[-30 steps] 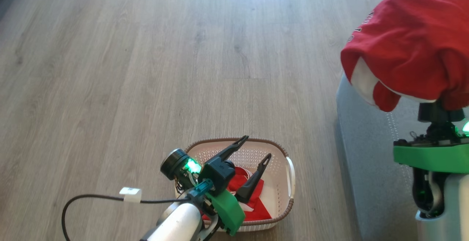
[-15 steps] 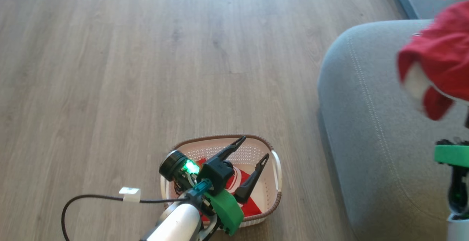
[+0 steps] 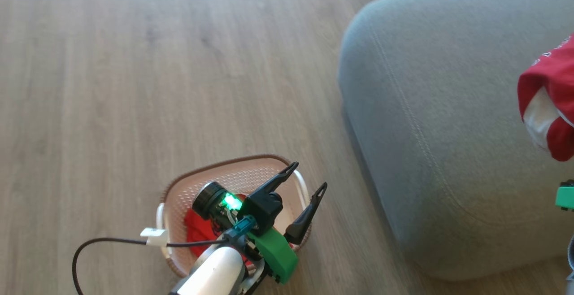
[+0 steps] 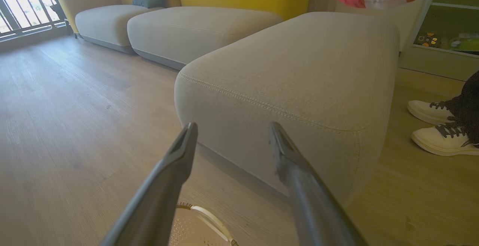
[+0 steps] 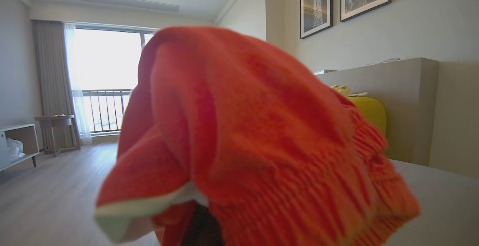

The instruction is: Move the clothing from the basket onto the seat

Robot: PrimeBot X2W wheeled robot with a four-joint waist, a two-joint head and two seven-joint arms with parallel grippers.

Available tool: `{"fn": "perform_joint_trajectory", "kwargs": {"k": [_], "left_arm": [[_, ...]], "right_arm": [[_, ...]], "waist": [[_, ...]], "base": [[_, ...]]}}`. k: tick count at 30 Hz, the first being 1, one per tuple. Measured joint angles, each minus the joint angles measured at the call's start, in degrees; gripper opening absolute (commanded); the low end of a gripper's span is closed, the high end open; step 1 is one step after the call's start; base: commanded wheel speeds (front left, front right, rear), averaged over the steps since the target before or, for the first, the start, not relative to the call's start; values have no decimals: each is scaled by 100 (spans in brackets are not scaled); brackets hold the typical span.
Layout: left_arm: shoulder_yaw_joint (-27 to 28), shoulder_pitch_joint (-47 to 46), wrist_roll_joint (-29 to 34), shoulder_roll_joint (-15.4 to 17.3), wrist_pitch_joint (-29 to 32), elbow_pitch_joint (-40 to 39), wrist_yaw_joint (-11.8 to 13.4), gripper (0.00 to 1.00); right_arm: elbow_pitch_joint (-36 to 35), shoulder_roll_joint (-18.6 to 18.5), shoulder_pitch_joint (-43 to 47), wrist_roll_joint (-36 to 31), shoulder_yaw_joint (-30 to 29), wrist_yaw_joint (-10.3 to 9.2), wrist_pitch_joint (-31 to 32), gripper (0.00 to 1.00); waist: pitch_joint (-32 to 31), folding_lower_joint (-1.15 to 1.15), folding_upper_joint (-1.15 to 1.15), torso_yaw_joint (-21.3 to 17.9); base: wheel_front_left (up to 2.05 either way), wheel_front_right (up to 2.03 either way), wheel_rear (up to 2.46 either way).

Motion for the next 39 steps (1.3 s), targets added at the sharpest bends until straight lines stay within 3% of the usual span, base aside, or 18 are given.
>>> {"fn": "perform_joint_trajectory", "kwargs": {"k": [13,22,31,39], "left_arm": [[91,-25,113,0,0,-25,-15,100],[96,-332,254,1,0,46,-66,100],[-21,-744,455,3,0,151,-116,100],[-33,-888,505,97,0,190,-160,100]], "right_arm": [[-74,49,-2,149,-275,0,0,0],[489,25,-440,59,-376,0,0,0],[2034,-915,-1586,146,-619,0,0,0],[3154,-1615,-2713,313,-422,1,0,0]], "waist": [[342,0,0,-817],[798,0,0,-939],[1389,1,0,-650],[1831,1,0,-409]], "base": [[0,0,0],[0,0,0],[0,0,0],[0,0,0]]}}
